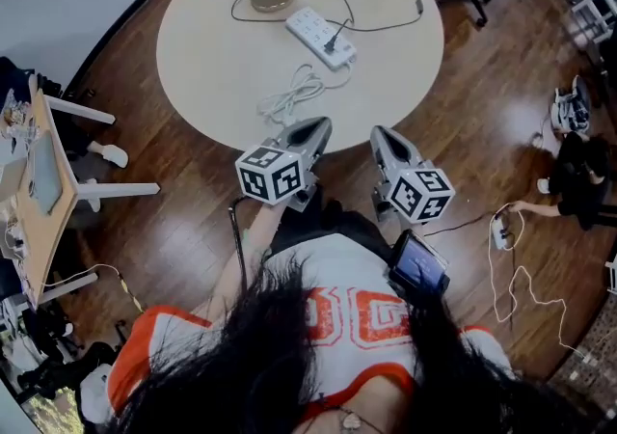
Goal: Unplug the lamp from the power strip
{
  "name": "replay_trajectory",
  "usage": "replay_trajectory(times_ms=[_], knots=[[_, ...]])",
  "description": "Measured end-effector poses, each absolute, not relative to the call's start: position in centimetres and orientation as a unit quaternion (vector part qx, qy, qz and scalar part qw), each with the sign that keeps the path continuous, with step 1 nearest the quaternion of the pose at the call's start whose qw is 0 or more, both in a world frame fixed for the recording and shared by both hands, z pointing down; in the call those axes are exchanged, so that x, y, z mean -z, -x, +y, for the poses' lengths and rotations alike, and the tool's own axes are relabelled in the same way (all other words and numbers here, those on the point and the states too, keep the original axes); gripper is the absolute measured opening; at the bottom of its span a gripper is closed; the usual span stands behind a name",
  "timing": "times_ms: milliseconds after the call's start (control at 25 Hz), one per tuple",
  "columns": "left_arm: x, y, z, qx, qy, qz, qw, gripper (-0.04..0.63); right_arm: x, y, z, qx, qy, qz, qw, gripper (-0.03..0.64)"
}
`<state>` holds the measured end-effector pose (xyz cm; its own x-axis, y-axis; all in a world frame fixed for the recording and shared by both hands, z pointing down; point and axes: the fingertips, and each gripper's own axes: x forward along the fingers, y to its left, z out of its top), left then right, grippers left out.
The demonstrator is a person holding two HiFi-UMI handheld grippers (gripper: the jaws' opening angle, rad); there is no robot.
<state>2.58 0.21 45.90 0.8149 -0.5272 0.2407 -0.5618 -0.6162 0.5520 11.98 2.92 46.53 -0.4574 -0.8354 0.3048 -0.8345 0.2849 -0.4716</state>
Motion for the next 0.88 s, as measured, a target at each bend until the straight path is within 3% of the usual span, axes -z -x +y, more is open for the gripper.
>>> replay_trajectory(times_ms=[880], knots=[[-44.6, 2.8, 4.6, -0.013, -0.900, -0.314, 0.302, 0.000, -45.5, -4.3, 7.1, 0.264, 0.492, 0.829, -0.019, 0.002]])
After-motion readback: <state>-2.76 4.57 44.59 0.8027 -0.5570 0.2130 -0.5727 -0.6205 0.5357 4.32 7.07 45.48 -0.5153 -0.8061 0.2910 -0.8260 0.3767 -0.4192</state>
